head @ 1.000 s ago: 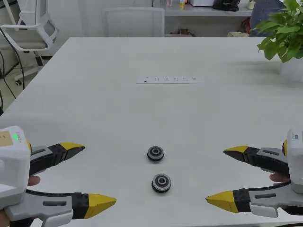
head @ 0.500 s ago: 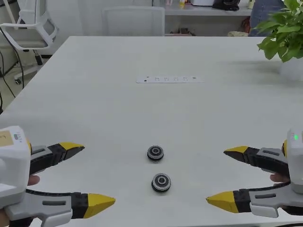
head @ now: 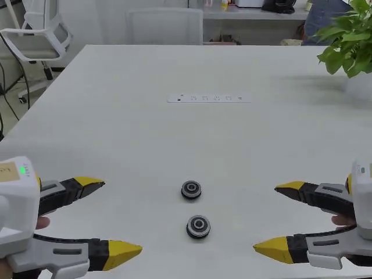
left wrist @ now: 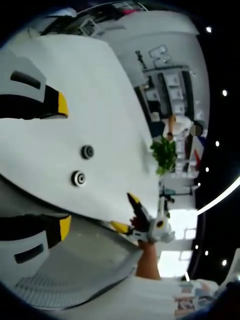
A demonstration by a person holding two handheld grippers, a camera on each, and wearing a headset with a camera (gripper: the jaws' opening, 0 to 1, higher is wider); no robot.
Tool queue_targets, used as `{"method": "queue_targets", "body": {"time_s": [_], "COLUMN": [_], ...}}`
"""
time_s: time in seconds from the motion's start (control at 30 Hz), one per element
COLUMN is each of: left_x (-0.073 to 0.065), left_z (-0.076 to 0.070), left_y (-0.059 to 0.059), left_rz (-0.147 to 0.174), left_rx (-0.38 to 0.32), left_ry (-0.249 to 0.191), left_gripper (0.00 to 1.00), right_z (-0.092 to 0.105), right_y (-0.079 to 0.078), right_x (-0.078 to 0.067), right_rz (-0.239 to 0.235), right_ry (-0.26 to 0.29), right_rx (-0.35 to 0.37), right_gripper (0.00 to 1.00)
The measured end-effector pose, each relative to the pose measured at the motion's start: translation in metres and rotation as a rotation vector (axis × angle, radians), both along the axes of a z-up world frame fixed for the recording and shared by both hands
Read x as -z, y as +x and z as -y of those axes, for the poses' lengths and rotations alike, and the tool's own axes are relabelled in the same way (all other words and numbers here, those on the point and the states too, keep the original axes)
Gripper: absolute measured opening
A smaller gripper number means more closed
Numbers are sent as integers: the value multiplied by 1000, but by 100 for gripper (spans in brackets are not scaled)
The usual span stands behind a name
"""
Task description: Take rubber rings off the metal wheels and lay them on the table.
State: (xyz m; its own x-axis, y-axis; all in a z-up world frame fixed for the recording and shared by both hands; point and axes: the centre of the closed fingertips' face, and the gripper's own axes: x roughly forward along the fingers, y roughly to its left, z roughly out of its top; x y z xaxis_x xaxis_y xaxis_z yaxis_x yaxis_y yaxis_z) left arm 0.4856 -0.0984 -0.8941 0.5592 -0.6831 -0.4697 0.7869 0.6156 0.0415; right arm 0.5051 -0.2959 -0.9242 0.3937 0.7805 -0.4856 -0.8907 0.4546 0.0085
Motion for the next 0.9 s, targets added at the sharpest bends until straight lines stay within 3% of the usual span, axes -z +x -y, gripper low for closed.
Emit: {"method": "queue_targets", "body": {"time_s": [0.4,0.9], "left_x": [2,-2], "left_z": [1,3], "left_y": [2,15], "left_rz": [-7,6], "left_rx": [4,7], "left_ry": [0,-7], "left_gripper": [78,76], "right_z": [-1,-6], "right_y": [4,16], "right_x": [2,-3], "right_rz": [-3,7], "right_ry": [4,23], "right_rx": [-4,-14], "right_gripper": [73,72]}}
